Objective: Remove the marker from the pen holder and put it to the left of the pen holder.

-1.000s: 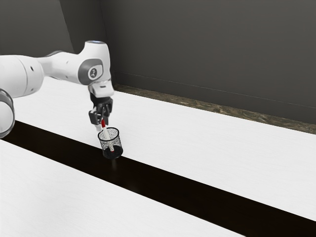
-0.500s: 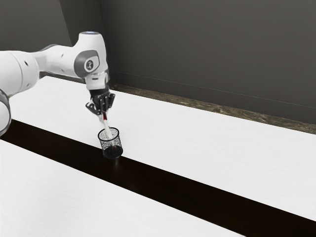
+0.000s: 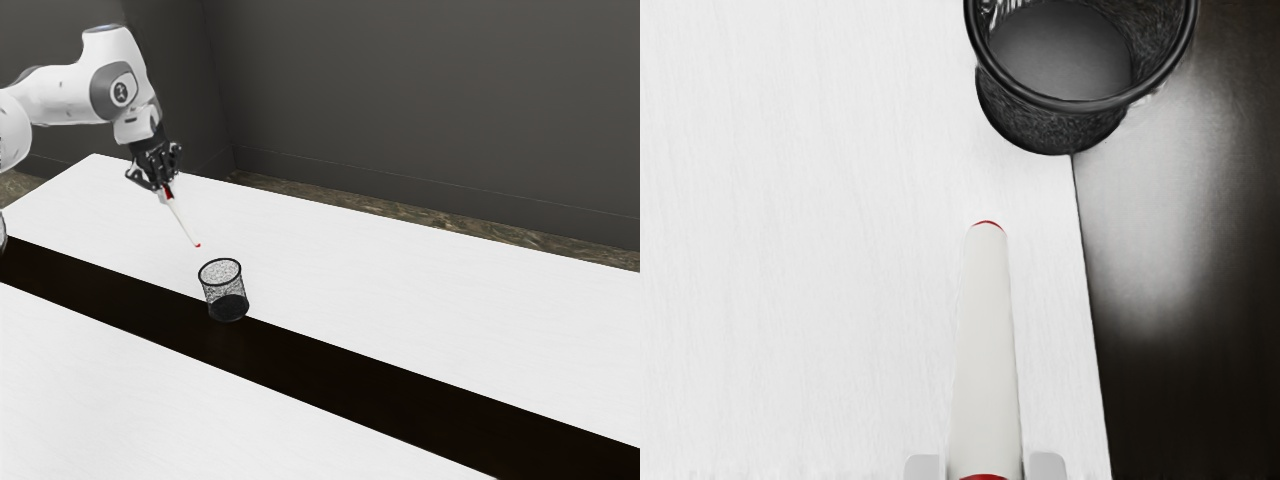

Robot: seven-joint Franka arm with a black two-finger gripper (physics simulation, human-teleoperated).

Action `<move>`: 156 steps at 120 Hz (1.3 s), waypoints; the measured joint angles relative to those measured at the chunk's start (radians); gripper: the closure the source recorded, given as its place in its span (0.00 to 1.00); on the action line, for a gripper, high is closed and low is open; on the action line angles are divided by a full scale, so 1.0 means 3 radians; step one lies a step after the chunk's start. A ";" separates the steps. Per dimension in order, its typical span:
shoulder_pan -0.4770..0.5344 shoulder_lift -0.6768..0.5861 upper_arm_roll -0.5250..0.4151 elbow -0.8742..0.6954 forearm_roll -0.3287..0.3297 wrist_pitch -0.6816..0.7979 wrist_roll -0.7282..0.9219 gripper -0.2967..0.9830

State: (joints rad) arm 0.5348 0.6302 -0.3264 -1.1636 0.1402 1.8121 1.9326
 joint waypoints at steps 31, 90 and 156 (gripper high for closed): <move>0.0217 0.0470 0.0258 0.0197 -0.0991 -0.0254 0.0218 0.85; 0.0216 0.0670 0.0619 0.0197 -0.1907 -0.0667 0.0430 0.85; -0.0062 -0.0493 0.0534 -0.0543 -0.1374 -0.0774 0.0353 0.38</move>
State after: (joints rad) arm 0.5162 0.4823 -0.1662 -1.3265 -0.2721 1.5799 2.0384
